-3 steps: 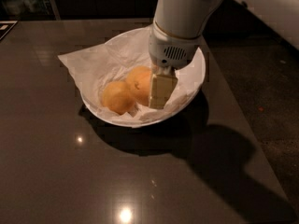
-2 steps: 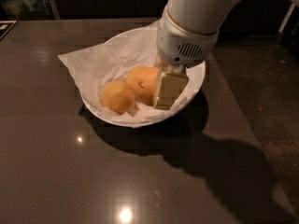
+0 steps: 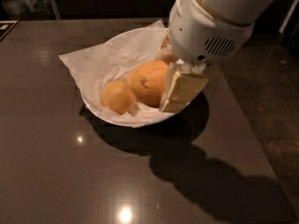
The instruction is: Pick orange from white bowl
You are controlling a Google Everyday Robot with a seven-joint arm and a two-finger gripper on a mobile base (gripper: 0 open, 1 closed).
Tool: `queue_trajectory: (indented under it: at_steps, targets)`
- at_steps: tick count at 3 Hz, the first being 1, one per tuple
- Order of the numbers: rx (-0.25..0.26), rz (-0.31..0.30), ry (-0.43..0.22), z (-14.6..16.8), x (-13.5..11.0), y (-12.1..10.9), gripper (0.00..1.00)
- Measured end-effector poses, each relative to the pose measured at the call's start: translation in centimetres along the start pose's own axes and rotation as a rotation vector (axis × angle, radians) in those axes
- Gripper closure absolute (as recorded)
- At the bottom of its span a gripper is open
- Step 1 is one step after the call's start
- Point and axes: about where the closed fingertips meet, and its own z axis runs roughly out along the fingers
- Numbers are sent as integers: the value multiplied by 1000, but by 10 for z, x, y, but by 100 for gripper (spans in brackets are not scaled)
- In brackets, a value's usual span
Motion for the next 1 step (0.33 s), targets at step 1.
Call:
queue_trajectory:
  at_steps: [1]
  targets:
    - [15, -8, -3, -5, -4, 1, 100]
